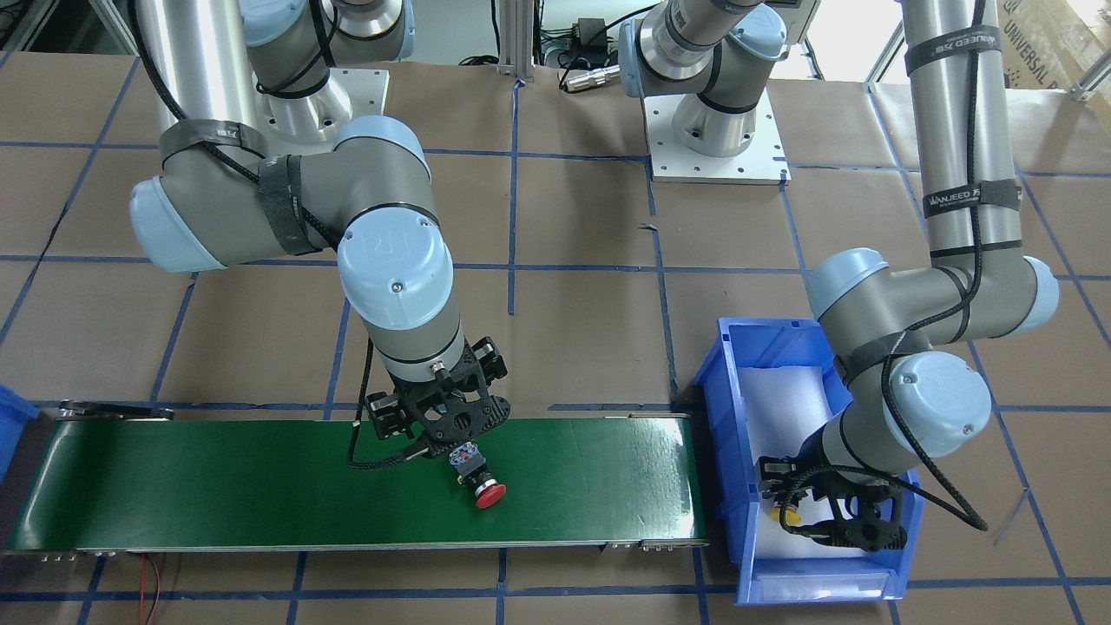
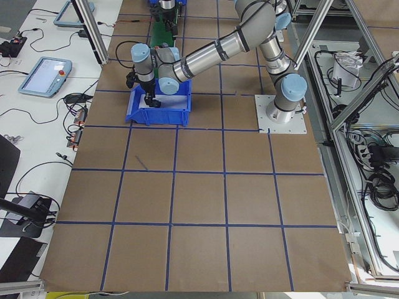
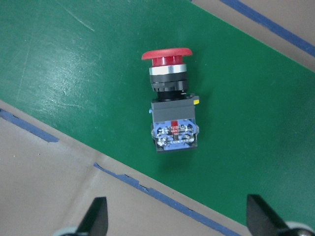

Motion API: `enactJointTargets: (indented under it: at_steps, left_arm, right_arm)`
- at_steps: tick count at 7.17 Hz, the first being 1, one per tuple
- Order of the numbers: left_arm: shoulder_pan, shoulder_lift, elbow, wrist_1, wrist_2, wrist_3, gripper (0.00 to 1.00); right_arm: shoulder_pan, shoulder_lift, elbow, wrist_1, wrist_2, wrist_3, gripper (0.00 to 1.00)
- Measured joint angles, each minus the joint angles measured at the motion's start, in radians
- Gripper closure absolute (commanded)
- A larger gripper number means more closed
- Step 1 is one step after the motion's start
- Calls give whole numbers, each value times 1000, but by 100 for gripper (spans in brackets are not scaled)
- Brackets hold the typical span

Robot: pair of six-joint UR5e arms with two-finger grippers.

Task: Transport two buttons from left to right
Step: 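Place yellow button on conveyor with left gripper while right lifts red button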

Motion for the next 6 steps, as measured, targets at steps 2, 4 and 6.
enactJointTargets:
  at_steps: [2, 4, 6]
  left_arm:
    - [1, -1, 1, 2, -1, -11, 64]
    - [-1, 8, 18, -4, 3, -26, 65]
    - [-2, 39, 28, -12, 4, -35, 64]
  right_arm:
    - [-1, 28, -4, -9, -2, -4, 1]
    - [-6, 46, -5, -27, -2, -13, 3]
    - [-11, 55, -6, -40, -2, -24, 4]
